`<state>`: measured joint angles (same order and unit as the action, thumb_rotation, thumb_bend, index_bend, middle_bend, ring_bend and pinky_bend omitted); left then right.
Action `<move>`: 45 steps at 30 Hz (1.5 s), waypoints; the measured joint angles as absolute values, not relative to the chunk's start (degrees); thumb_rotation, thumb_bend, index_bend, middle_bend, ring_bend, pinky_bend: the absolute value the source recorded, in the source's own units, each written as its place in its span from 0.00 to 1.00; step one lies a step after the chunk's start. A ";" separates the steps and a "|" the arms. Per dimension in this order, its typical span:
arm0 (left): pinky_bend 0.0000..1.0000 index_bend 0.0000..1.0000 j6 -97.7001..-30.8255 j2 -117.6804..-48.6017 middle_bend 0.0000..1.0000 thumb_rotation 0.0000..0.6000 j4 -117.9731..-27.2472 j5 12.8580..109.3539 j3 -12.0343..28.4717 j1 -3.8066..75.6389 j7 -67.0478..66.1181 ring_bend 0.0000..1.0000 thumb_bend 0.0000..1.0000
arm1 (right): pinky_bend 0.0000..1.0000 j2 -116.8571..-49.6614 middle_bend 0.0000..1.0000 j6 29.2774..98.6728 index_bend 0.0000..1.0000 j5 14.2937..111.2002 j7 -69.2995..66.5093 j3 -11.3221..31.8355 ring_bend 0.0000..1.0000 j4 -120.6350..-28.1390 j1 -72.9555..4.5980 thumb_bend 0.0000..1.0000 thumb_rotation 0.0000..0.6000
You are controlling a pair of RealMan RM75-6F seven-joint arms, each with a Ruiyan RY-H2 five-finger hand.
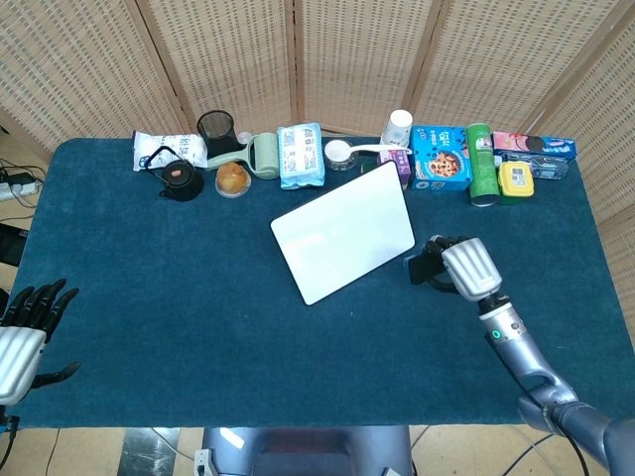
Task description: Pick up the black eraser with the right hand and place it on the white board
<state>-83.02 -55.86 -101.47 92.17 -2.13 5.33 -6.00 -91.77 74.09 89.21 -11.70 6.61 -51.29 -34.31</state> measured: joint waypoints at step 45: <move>0.00 0.00 -82.59 -52.67 0.00 1.00 -99.05 93.30 -2.39 6.38 3.68 0.00 0.15 | 0.45 -118.61 0.30 70.50 0.16 50.27 26.67 33.01 0.29 -54.30 -51.80 0.01 1.00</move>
<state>-82.59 -52.67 -99.05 93.30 -2.39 6.38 3.68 -118.61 70.50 50.27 26.67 33.01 -54.30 -51.80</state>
